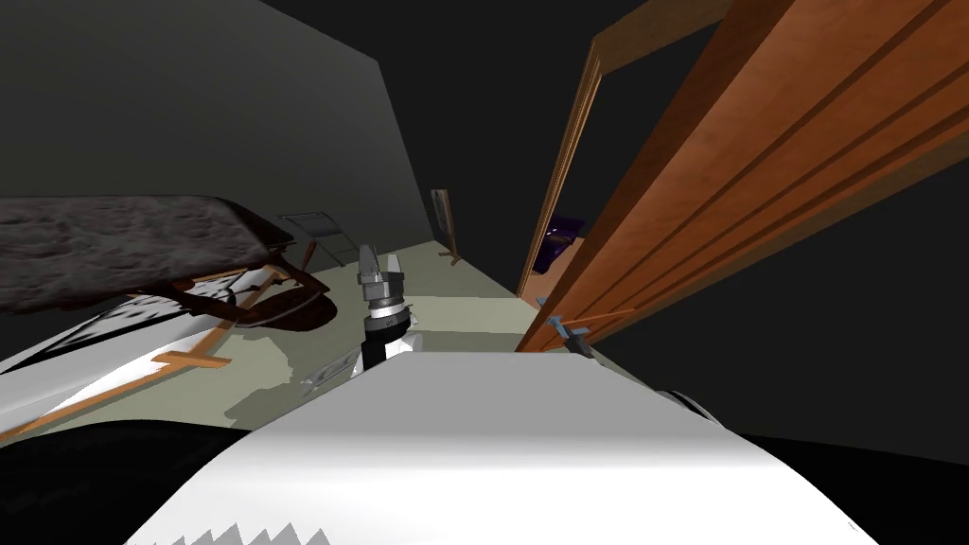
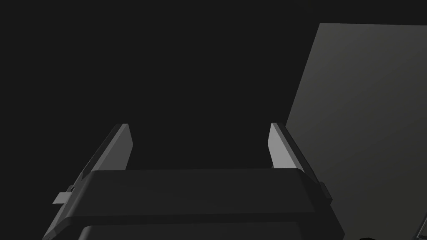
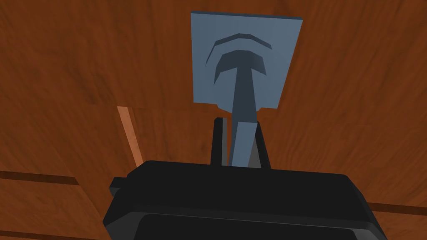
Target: Pull the door open
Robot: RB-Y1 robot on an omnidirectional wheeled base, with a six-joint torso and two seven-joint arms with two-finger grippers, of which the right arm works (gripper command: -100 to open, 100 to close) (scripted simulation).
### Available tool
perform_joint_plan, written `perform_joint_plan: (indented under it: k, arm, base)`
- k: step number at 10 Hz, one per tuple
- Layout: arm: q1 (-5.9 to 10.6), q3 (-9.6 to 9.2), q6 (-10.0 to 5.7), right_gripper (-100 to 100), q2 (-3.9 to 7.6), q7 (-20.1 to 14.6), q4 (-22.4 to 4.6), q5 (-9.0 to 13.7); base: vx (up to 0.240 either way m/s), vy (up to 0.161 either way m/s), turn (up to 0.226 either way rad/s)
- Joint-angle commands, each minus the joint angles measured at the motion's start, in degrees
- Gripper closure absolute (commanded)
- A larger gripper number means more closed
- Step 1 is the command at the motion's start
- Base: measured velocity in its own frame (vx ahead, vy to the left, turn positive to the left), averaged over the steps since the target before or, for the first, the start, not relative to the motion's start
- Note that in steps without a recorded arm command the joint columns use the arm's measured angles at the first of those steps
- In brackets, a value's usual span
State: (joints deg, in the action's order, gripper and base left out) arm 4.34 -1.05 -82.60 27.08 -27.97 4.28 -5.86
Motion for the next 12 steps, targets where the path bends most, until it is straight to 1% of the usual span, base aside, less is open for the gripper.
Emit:
perform_joint_plan:
  k: [1,2,3,4,5,6,7,10,11,12]
  arm:
    - [-2.86,-0.02,2.86,100,-0.26,-0.12,2.86,0.0]
    - [-3.15,-0.02,3.41,100,-0.26,-0.12,2.32,0.0]
    - [-5.4,-0.02,5.41,100,-0.26,-0.12,5.94,0.0]
    - [-5.51,-0.02,5.94,100,-0.26,-0.12,5.51,0.0]
    - [-6.23,-0.02,6.55,100,-0.26,-0.12,9.73,0.0]
    - [-6.23,-0.02,6.55,100,-0.26,-0.12,9.26,0.0]
    - [-6.41,0.36,6.46,100,0.31,-0.31,11.21,0.3]
    - [-6.03,0.25,6.21,100,0.28,-0.37,11.21,0.16]
    - [-6.03,0.25,6.21,100,0.28,-0.37,11.21,0.16]
    - [-6.03,0.25,6.21,100,0.28,-0.37,10.2,0.16]
  base:
    - [0.015,0.013,-0.01]
    - [0.018,0.011,0.009]
    - [0.015,0.002,-0.003]
    - [0.012,-0.002,0.013]
    - [-0.002,0.001,-0.022]
    - [0.0,0.0,0.0]
    - [-0.12,-0.059,0.14]
    - [-0.154,-0.076,0.148]
    - [-0.135,-0.041,0.053]
    - [-0.061,-0.004,-0.031]
